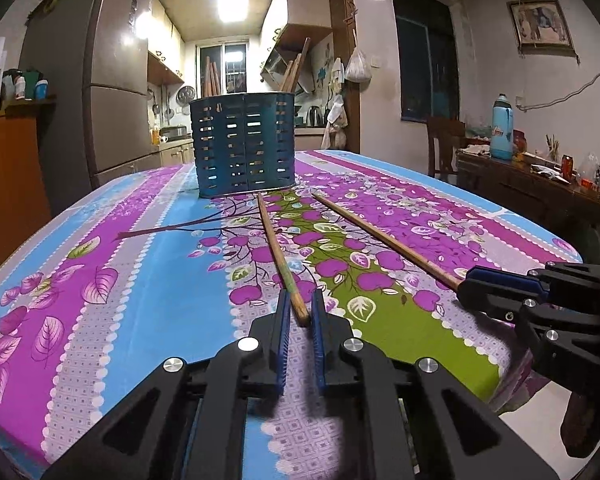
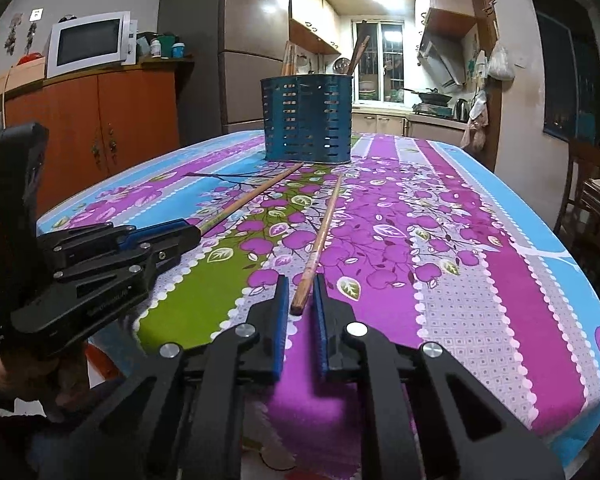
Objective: Organize utensils
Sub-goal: 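Close the left tool on a chopstick while the right tool grasps the other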
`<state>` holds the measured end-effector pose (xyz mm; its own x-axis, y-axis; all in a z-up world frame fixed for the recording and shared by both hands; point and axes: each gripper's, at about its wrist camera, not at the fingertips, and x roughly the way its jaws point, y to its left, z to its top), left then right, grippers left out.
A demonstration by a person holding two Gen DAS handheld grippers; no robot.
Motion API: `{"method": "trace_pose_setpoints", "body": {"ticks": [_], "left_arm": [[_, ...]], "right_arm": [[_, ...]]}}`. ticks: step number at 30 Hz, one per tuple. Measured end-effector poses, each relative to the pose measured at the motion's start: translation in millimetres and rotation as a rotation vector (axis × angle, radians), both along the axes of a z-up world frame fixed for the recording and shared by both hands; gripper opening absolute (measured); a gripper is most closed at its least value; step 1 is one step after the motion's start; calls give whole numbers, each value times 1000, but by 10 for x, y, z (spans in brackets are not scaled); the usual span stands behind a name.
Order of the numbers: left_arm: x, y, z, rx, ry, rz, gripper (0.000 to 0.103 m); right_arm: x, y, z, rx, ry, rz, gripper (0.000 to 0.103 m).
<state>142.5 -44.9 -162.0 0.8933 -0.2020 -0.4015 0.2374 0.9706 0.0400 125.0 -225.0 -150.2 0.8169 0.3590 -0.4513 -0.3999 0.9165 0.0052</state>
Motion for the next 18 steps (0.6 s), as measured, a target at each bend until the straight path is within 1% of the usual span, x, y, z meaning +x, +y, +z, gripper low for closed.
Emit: {"method": "trace_pose_setpoints", "body": {"ticks": [5,13,18], "left_arm": [[16,0,-13,-4,-13,6,12],[-31,-29,-58,-1,-58,28,12],[-48,-41,-71,8,-73,34,13]], "right_arm": [[29,24,1,9,-3,-8,11],[37,36,-9,8,-18,-5,11],[-32,40,-23,3,-27,-10,11]]}}
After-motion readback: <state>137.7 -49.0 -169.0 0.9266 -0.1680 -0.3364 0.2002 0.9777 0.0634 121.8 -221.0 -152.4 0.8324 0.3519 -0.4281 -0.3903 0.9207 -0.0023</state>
